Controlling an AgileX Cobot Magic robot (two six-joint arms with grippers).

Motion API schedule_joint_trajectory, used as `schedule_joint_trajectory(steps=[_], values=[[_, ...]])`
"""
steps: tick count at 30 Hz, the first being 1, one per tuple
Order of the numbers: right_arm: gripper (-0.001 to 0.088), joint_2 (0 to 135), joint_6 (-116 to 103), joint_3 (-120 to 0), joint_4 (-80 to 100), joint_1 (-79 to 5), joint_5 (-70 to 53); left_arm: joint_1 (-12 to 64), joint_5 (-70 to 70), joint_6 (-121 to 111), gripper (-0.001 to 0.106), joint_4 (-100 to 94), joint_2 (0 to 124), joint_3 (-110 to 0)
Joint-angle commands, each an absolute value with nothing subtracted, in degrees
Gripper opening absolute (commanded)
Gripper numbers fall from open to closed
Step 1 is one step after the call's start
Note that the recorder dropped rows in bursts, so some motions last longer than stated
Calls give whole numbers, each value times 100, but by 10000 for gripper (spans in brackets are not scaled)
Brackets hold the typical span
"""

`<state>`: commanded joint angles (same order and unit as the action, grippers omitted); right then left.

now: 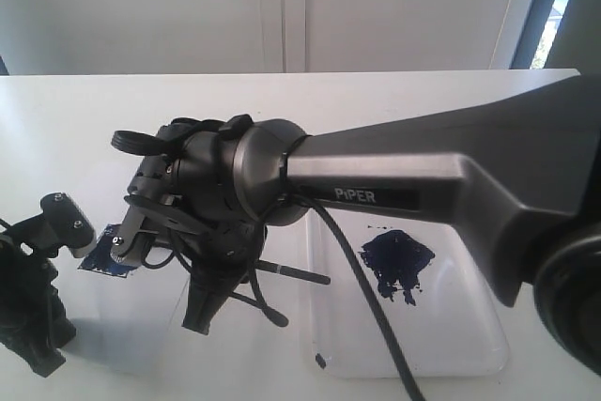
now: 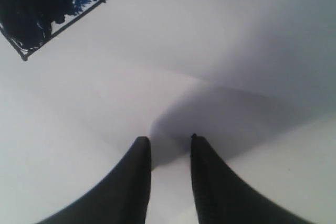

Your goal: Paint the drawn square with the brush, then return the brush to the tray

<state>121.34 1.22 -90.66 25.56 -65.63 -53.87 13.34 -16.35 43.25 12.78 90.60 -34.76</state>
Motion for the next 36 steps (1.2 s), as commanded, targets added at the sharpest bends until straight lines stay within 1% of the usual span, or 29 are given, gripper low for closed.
schedule_joint_trajectory(steps=[24,36], values=[[0,12322,84,-9066,2857,-6563,-5257,1334,-1635,4325,331,1278,9060,-3476],[0,12138,-309,-9074,3231,-6563,-5261,1334,-1634,4325,331,1302,9060,-3476]])
